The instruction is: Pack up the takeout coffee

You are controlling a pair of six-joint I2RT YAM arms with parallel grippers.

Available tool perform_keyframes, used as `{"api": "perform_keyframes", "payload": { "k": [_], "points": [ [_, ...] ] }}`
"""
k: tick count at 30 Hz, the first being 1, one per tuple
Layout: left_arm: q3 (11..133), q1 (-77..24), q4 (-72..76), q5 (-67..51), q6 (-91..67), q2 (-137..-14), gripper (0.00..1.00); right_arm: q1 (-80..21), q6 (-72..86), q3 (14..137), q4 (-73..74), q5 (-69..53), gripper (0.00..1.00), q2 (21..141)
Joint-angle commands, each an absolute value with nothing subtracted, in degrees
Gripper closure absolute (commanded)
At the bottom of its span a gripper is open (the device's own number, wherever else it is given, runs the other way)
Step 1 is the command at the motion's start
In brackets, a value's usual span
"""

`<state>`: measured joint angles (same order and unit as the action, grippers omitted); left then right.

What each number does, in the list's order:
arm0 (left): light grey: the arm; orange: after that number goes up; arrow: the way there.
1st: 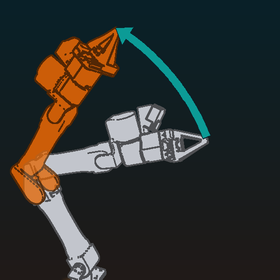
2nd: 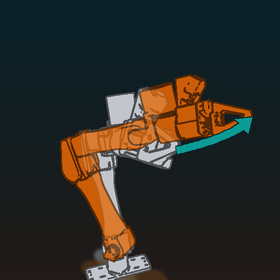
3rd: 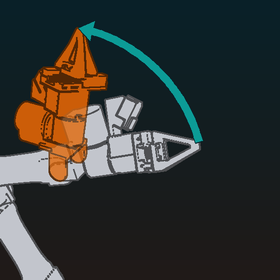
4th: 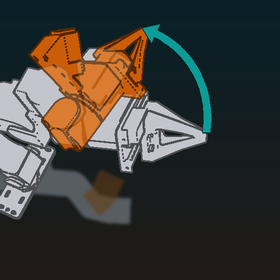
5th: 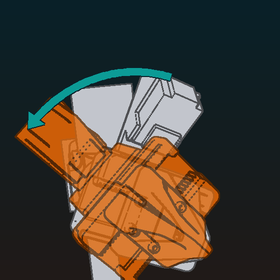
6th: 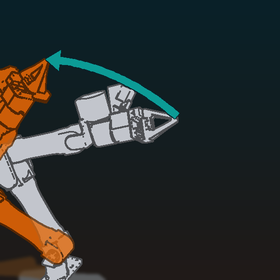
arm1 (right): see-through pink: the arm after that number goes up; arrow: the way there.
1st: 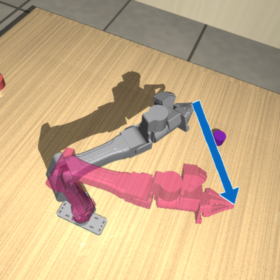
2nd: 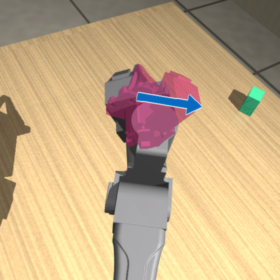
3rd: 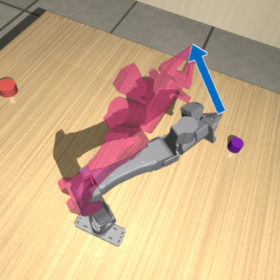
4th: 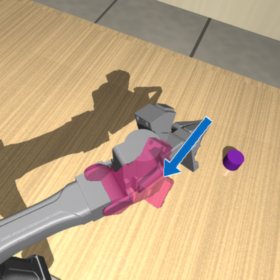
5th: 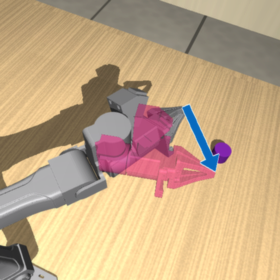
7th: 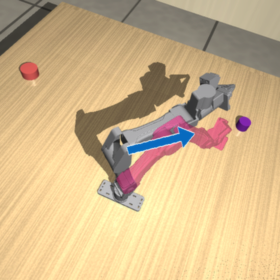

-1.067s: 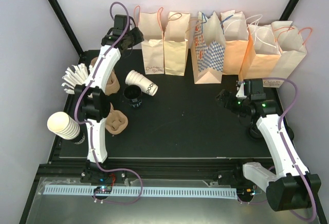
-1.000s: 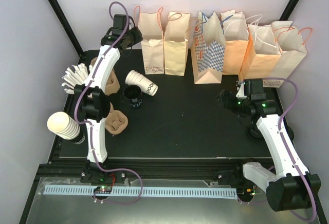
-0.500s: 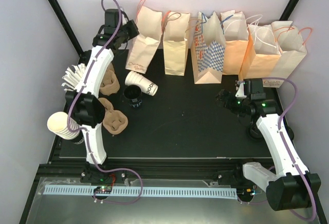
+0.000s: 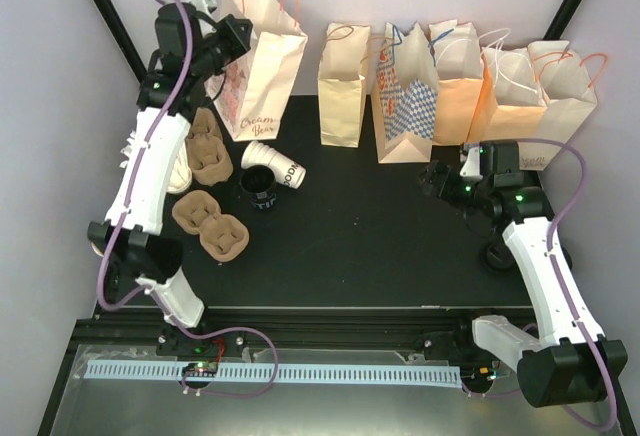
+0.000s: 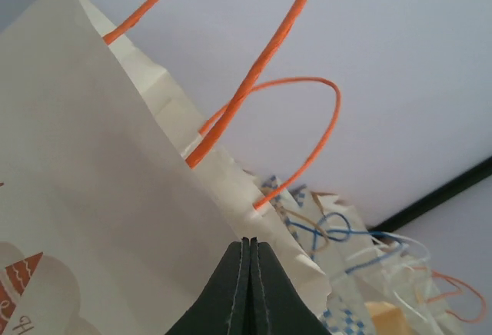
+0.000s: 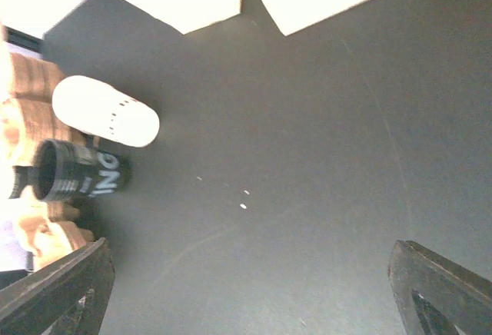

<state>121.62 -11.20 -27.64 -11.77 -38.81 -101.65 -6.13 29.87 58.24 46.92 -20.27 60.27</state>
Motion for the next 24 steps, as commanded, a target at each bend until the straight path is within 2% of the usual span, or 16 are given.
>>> {"api": "perform_keyframes", "payload": {
  "k": [1, 5, 12, 18, 24],
  "points": [
    [114.1, -11.5, -28.5, -15.6, -40.2, -91.5, 0.98, -6.2, 30.0, 65.1, 46.3, -24.6, 0.00, 61.8],
    [101.1, -14.0, -26.7, -17.4, -43.3, -79.7, 0.99, -6.2, 31.0, 69.2, 48.1, -26.6, 0.00, 63.1],
    [83.1, -22.7, -25.3, -21.5, -48.4, -66.8, 0.98, -6.2, 30.6, 73.8, 53.3, -26.4, 0.00, 63.0],
    [74.9, -31.1, -20.8, -25.8, -51.0, -64.0, 0.98, -6.1, 30.4, 75.1, 56.6, -24.3, 0.00, 61.6],
    [70.4, -36.7, -14.5, -26.5, -57.5, -63.4, 0.98, -6.1, 28.3, 81.1, 62.9, -11.5, 0.00, 61.7]
  ]
}}
